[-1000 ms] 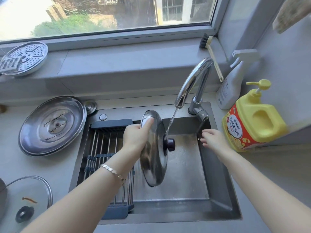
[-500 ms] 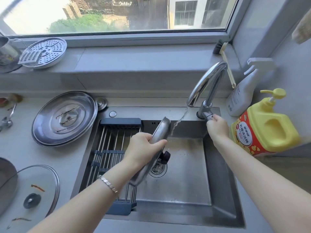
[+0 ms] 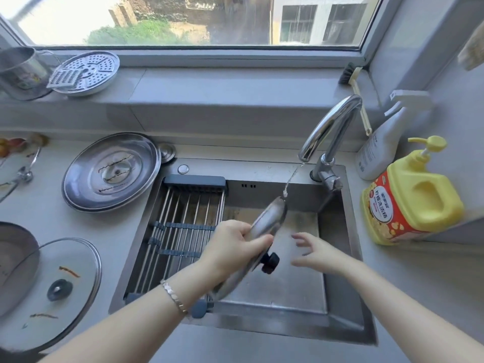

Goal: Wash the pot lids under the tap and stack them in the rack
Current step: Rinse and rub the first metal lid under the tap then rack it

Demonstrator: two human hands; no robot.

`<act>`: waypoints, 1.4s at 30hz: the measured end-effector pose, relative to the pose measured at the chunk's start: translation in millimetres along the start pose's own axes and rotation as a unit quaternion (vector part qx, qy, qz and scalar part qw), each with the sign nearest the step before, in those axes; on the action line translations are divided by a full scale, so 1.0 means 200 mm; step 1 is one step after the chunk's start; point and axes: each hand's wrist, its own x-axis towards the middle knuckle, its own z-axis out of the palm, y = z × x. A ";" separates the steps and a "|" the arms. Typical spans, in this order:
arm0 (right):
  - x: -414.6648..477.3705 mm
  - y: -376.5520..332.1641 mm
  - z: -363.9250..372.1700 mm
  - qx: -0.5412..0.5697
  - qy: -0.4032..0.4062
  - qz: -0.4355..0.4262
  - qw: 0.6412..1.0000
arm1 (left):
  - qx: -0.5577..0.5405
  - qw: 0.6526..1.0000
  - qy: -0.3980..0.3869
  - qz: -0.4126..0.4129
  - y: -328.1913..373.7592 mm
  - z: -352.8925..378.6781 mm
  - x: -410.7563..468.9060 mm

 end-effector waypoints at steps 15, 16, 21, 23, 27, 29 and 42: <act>-0.09 -0.40 0.21 0.078 0.155 -0.180 0.968 | -0.491 0.847 0.051 -0.196 -0.14 -0.26 -0.10; -0.08 -0.41 0.21 0.097 0.176 -0.181 0.963 | -0.499 0.842 0.052 -0.197 -0.15 -0.28 -0.10; 0.00 -0.44 0.22 0.112 0.250 -0.108 0.956 | -0.372 0.887 0.099 -0.255 -0.34 -0.44 -0.06; 0.02 -0.45 0.24 0.090 0.268 -0.074 0.956 | -0.320 0.900 0.097 -0.279 -0.42 -0.49 -0.06; 0.06 -0.50 0.32 0.104 0.296 -0.034 0.949 | -0.237 0.922 0.063 -0.299 -0.61 -0.61 -0.03; 0.09 -0.55 0.36 0.048 0.297 -0.008 0.954 | -0.204 0.929 0.040 -0.306 -0.69 -0.66 -0.02; 0.55 -1.06 0.68 -0.384 0.164 -0.043 0.908 | -0.218 0.916 -0.025 -0.335 -1.00 -0.94 0.06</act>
